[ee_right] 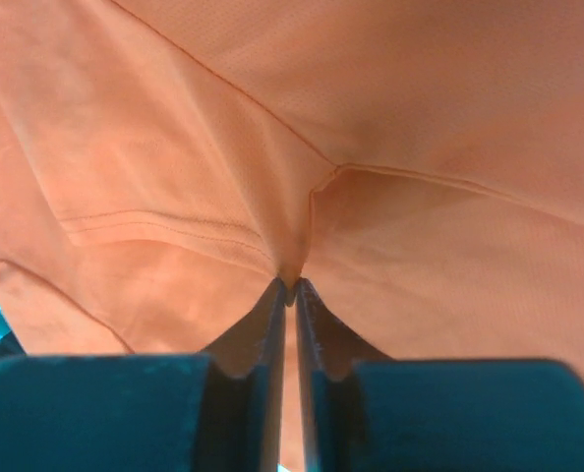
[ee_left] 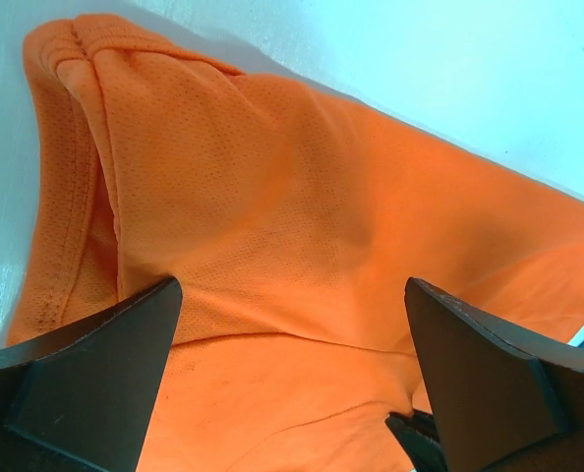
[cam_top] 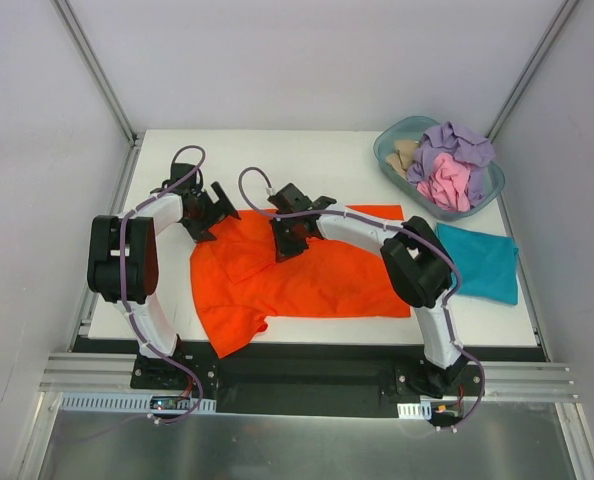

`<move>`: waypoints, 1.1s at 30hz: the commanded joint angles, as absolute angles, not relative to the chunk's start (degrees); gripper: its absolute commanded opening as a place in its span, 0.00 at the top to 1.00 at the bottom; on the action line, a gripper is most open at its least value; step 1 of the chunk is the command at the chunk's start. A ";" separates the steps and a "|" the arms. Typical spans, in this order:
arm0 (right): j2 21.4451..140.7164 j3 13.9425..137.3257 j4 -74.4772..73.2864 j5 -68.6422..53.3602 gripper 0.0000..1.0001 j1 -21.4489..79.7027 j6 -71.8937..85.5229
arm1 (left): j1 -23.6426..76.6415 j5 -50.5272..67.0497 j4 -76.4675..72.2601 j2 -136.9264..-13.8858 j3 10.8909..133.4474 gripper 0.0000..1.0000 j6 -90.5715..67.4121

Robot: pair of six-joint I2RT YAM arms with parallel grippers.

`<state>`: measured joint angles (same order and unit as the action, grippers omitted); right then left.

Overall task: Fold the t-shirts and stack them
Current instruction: Fold the flattened tshirt in 1/3 of the way

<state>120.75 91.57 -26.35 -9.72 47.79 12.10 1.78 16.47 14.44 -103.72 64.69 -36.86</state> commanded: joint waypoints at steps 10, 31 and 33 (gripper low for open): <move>109.79 89.22 -31.03 -7.56 0.25 43.96 9.32 | 1.14 16.44 14.85 -103.62 63.46 0.01 -36.39; 118.11 92.61 -34.00 -4.83 0.01 17.59 3.61 | 0.35 16.96 16.08 -111.17 71.89 0.01 -34.55; 121.54 94.56 -34.71 -4.92 0.01 16.97 3.43 | -0.78 16.88 16.43 -112.14 74.08 0.01 -33.93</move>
